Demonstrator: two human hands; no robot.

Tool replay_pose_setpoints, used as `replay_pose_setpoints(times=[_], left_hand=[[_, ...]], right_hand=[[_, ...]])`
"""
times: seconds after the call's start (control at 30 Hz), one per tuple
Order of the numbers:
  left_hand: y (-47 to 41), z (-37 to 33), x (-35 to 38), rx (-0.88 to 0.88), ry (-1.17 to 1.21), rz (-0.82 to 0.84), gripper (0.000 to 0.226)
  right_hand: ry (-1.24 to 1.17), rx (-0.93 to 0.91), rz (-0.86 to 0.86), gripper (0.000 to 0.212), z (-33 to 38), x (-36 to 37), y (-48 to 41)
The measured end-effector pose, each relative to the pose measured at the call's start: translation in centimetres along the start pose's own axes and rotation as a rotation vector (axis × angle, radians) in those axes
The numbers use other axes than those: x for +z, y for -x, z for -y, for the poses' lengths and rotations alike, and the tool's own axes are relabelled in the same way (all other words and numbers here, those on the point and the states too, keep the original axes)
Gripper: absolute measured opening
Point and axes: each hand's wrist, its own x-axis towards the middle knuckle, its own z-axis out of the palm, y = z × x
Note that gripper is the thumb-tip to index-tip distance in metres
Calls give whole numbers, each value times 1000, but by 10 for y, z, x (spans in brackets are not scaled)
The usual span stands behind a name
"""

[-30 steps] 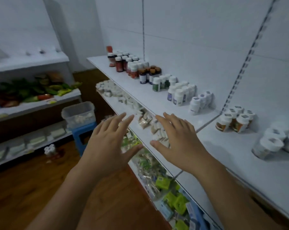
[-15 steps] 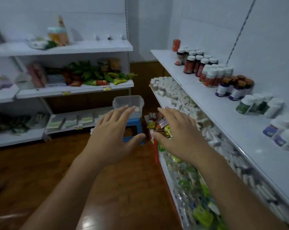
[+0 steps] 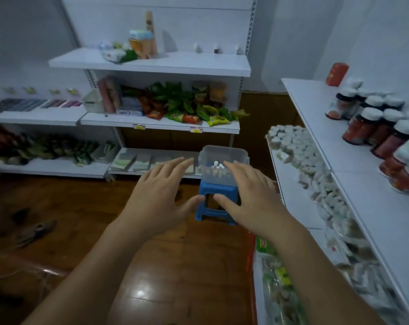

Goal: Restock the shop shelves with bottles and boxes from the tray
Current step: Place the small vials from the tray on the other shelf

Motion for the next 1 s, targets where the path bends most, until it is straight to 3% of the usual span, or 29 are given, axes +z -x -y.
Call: replay_pose_setpoints(times=[0.23, 0.4, 0.7, 1.0], left_hand=[[-118, 78, 48, -51, 7, -3, 91], [-225, 125, 87, 2, 53, 65, 90], [-378, 146, 165, 120, 106, 241, 89], [-508, 143, 295, -7, 150, 469, 82]], right_hand=[[18, -33, 65, 77, -33, 38, -143], [-42, 77, 86, 74, -60, 60, -242], [-197, 327, 77, 67, -147, 97, -348], [-365, 434, 216, 71, -288, 170, -467]])
